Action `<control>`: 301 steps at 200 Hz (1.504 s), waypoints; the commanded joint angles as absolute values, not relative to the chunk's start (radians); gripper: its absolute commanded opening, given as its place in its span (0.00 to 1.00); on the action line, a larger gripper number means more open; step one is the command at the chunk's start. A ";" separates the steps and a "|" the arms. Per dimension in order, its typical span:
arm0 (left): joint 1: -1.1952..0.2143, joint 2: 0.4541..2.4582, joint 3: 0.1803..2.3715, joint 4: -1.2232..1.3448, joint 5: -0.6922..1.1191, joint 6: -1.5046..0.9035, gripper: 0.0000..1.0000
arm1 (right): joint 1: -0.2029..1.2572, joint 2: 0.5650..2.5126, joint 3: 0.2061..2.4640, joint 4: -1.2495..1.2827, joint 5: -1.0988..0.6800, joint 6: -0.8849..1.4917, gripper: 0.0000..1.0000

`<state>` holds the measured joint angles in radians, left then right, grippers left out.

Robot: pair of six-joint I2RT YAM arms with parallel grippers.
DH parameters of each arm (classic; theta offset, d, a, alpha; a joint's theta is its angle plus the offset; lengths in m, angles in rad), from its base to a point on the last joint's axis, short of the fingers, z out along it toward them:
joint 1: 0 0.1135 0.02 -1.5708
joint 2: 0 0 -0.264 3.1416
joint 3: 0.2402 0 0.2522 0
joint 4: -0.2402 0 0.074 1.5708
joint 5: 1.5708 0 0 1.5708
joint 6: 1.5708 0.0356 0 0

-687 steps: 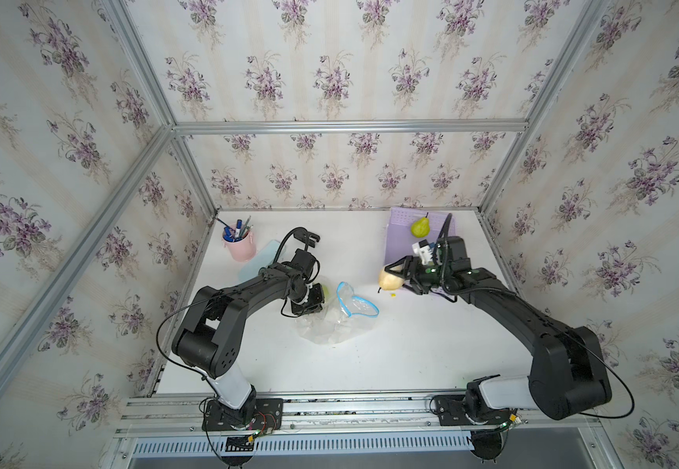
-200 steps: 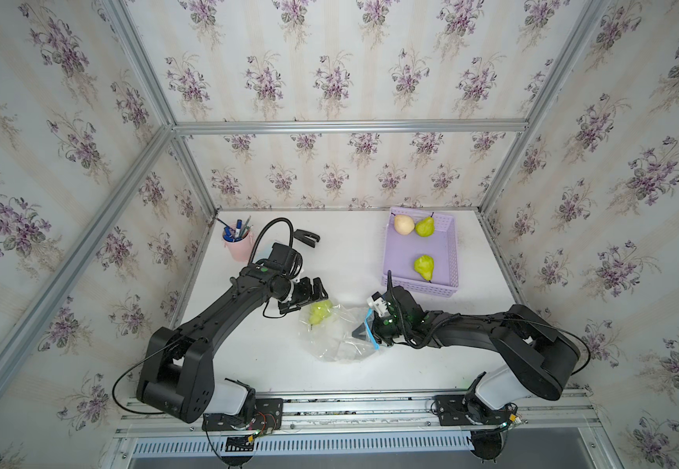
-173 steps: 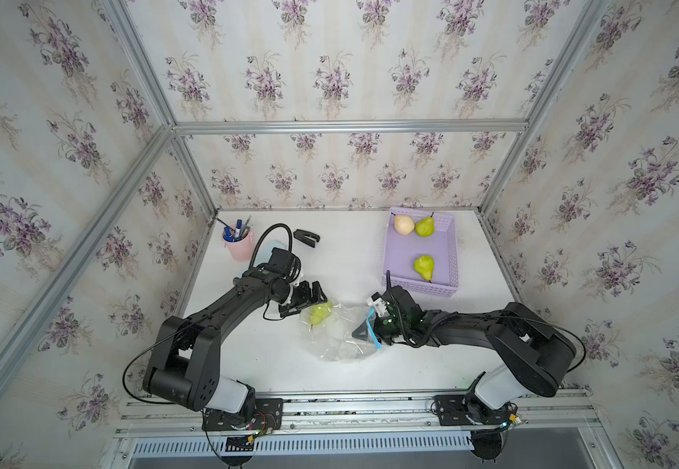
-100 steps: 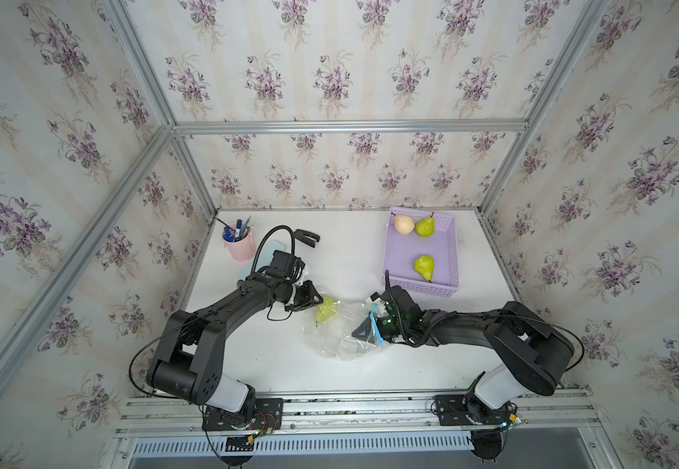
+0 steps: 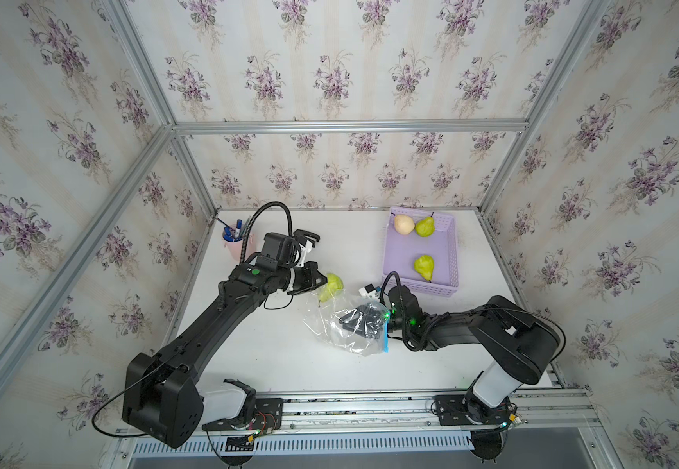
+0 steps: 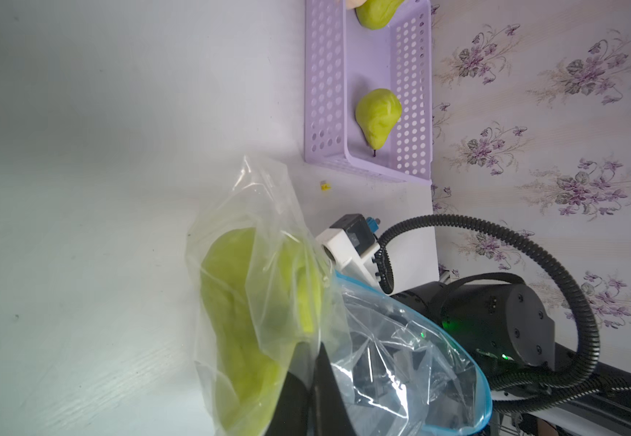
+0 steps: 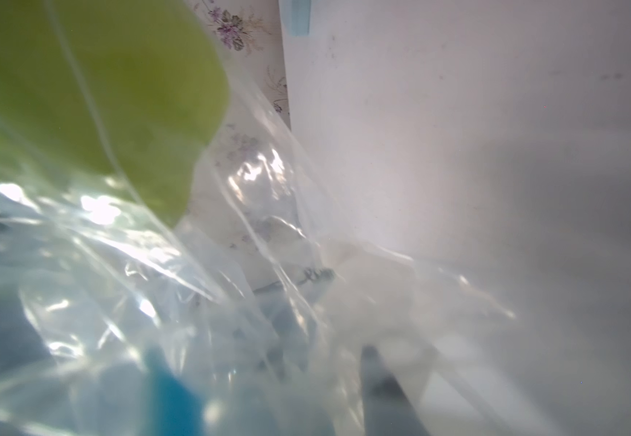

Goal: Open the zip-top bag and take out the pear
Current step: Adjust the zipper food storage bag at the center of the board.

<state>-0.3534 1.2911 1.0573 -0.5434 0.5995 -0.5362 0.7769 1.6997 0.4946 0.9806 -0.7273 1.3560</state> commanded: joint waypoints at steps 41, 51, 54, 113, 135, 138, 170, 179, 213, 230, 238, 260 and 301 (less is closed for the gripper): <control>-0.362 1.224 1.016 -0.613 0.574 -0.581 0.05 | 0.775 1.800 0.431 1.505 -0.674 1.605 0.52; -0.364 1.209 1.025 -0.618 0.569 -0.593 0.05 | 0.776 1.792 0.425 1.490 -0.662 1.596 0.55; -0.363 1.205 1.029 -0.616 0.572 -0.598 0.05 | 0.778 1.791 0.427 1.486 -0.657 1.595 0.56; -0.376 1.165 0.965 -0.516 0.623 -0.700 0.05 | 0.780 1.816 0.516 1.396 -0.706 1.559 0.68; -0.375 1.169 0.954 -0.471 0.638 -0.737 0.05 | 0.791 1.792 0.514 1.228 -0.725 1.475 0.74; -0.375 1.169 0.959 -0.465 0.642 -0.743 0.05 | 0.790 1.784 0.512 1.210 -0.717 1.461 0.76; -0.392 1.156 0.997 -0.415 0.684 -0.820 0.05 | 0.790 1.746 0.530 1.026 -0.689 1.322 0.82; -0.409 1.152 0.989 -0.391 0.684 -0.843 0.05 | 0.790 1.752 0.541 1.016 -0.688 1.306 0.83; -0.457 1.148 0.895 -0.333 0.674 -0.895 0.04 | 0.790 1.799 0.541 1.174 -0.695 1.366 0.86; -0.461 1.130 0.832 -0.288 0.674 -0.932 0.04 | 0.786 1.795 0.526 1.219 -0.676 1.381 0.87; -0.462 1.122 0.815 -0.293 0.672 -0.933 0.04 | 0.780 1.790 0.516 1.245 -0.659 1.395 0.87; -0.456 1.101 0.764 -0.331 0.649 -0.917 0.04 | 0.760 1.748 0.482 1.224 -0.592 1.388 0.88; -0.445 1.091 0.635 -0.356 0.558 -0.935 0.05 | 0.759 1.725 0.556 0.932 -0.608 1.241 0.88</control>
